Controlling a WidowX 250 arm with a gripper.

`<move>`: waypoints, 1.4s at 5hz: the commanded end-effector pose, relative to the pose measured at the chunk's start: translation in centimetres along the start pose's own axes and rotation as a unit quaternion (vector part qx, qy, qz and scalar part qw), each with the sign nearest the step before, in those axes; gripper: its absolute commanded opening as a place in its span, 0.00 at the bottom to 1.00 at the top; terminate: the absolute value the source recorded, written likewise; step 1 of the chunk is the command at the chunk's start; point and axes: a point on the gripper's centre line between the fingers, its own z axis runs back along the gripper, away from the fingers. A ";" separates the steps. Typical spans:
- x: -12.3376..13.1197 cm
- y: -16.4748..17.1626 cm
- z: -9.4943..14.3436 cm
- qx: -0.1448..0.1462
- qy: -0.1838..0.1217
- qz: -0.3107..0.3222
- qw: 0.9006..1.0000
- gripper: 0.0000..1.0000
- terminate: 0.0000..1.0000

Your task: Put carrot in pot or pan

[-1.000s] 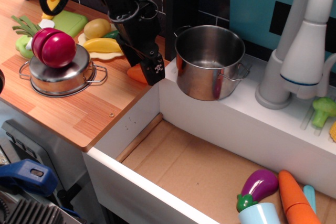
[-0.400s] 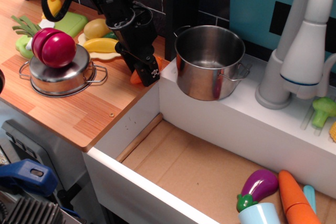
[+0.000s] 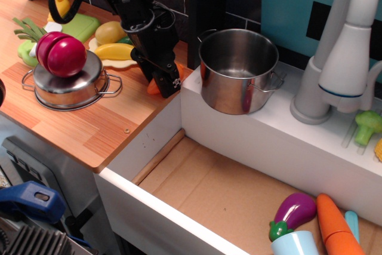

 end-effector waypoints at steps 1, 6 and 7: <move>1.0 0.3 5.9 0.073 -0.007 0.019 0.997 0.00 0.00; 8.5 -4.7 11.5 0.137 -0.058 -0.006 0.989 0.00 0.00; 9.3 -5.9 10.9 0.114 -0.075 0.008 0.991 1.00 0.00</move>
